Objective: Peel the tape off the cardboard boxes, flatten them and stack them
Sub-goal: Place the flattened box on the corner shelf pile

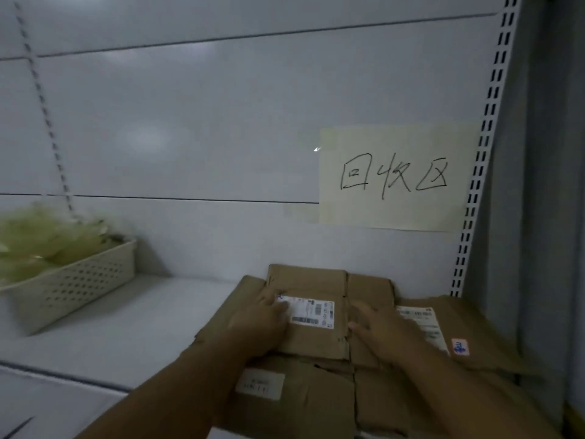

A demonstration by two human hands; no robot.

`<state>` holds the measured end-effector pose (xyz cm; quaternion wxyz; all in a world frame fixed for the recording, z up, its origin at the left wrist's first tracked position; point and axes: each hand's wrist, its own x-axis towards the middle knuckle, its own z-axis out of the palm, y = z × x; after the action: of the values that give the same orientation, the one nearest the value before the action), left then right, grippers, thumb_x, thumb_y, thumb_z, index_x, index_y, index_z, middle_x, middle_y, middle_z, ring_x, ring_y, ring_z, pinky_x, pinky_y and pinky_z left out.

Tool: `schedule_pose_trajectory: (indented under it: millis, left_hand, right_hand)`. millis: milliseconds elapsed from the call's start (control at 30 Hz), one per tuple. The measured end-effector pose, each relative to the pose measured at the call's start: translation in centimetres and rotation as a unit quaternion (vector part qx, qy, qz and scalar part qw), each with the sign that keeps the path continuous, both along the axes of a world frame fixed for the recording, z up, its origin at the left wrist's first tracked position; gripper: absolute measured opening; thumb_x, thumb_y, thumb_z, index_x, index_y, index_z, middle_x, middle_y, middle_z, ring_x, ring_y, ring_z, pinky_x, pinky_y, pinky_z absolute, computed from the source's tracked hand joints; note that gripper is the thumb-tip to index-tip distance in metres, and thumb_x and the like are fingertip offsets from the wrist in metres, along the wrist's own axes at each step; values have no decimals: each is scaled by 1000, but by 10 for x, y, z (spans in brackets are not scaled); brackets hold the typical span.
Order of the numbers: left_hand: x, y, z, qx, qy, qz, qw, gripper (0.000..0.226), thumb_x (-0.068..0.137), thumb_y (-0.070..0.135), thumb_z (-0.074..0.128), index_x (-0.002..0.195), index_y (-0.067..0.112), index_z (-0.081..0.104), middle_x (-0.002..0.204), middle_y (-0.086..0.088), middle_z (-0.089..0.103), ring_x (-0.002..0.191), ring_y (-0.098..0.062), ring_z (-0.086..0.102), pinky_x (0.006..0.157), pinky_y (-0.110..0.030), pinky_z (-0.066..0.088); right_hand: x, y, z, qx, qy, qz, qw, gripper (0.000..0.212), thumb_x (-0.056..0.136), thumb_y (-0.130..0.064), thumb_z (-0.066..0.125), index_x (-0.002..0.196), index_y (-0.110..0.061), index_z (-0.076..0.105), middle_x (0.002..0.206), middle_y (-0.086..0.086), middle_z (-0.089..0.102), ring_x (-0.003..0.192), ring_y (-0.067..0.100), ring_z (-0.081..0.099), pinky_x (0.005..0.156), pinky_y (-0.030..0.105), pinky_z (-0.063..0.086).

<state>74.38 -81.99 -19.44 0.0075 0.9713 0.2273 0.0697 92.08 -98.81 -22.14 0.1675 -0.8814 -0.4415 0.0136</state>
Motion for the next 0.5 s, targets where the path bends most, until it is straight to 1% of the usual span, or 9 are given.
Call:
schedule_pose_trajectory:
  millis: [67, 100, 133, 200, 267, 333, 367, 433, 500]
  left_hand:
    - [-25, -2, 5, -47, 31, -2, 998, 45, 97, 46, 28, 135, 27, 42, 149, -2, 34, 132, -19, 33, 107, -36, 27]
    - [-41, 1, 10, -63, 46, 2, 997, 45, 96, 48, 29, 136, 29, 40, 150, -1, 32, 134, -20, 32, 108, -38, 27]
    - [-59, 7, 16, -53, 54, 1, 997, 45, 96, 47, 31, 137, 29, 39, 149, -1, 33, 134, -21, 32, 108, -39, 28]
    - [-102, 25, 32, -22, 43, 26, 998, 47, 97, 45, 33, 140, 27, 37, 149, 0, 36, 136, -21, 31, 109, -38, 27]
    - [-144, 42, 50, -25, -1, 73, 997, 49, 96, 48, 34, 139, 25, 39, 145, 0, 43, 132, -19, 39, 106, -33, 30]
    - [-202, 59, 69, -17, -35, 99, 994, 48, 95, 49, 35, 135, 24, 45, 139, 0, 51, 124, -19, 47, 100, -29, 34]
    - [-236, 68, 78, -6, -38, 113, 993, 47, 95, 49, 35, 134, 25, 46, 138, -1, 51, 124, -20, 48, 100, -29, 35]
    - [-311, 92, 91, 21, -43, 147, 988, 47, 95, 49, 35, 136, 26, 44, 142, -1, 48, 126, -21, 46, 102, -31, 35]
    - [-398, 119, 101, 69, -9, 207, 976, 50, 95, 51, 34, 140, 28, 37, 148, 1, 39, 134, -19, 37, 107, -32, 30]
  right_hand:
    - [-4, 1, 11, 7, 40, 33, 999, 40, 94, -44, 41, 134, -39, 40, 136, 4, 51, 116, 22, 50, 95, 35, 43]
    - [-8, 4, 19, -16, 30, 35, 999, 37, 94, -39, 44, 131, -34, 47, 132, 3, 55, 113, 21, 53, 93, 33, 43]
    - [-11, 9, 29, -40, -16, 14, 999, 36, 92, -37, 47, 127, -29, 53, 127, 3, 58, 110, 21, 55, 91, 32, 43]
    - [-28, 29, 49, -55, -159, -67, 983, 34, 86, -34, 51, 117, -23, 58, 113, 3, 62, 101, 22, 58, 86, 33, 46]
    - [-58, 56, 64, -43, -183, -76, 979, 36, 87, -30, 49, 120, -19, 55, 118, 5, 60, 105, 24, 57, 93, 36, 44]
    - [-119, 100, 79, -23, -202, 3, 979, 32, 92, -26, 43, 121, -18, 53, 125, 6, 55, 114, 23, 50, 104, 38, 32]
    - [-159, 125, 87, 10, -234, 55, 971, 29, 93, -25, 39, 118, -17, 53, 124, 6, 55, 115, 23, 49, 103, 37, 28]
    - [-253, 172, 101, 111, -287, 182, 934, 28, 93, -22, 37, 113, -14, 55, 119, 7, 57, 109, 23, 51, 97, 34, 31]
    - [-351, 217, 109, 184, -262, 303, 898, 32, 89, -25, 44, 117, -15, 54, 123, 10, 56, 111, 27, 50, 94, 35, 35]
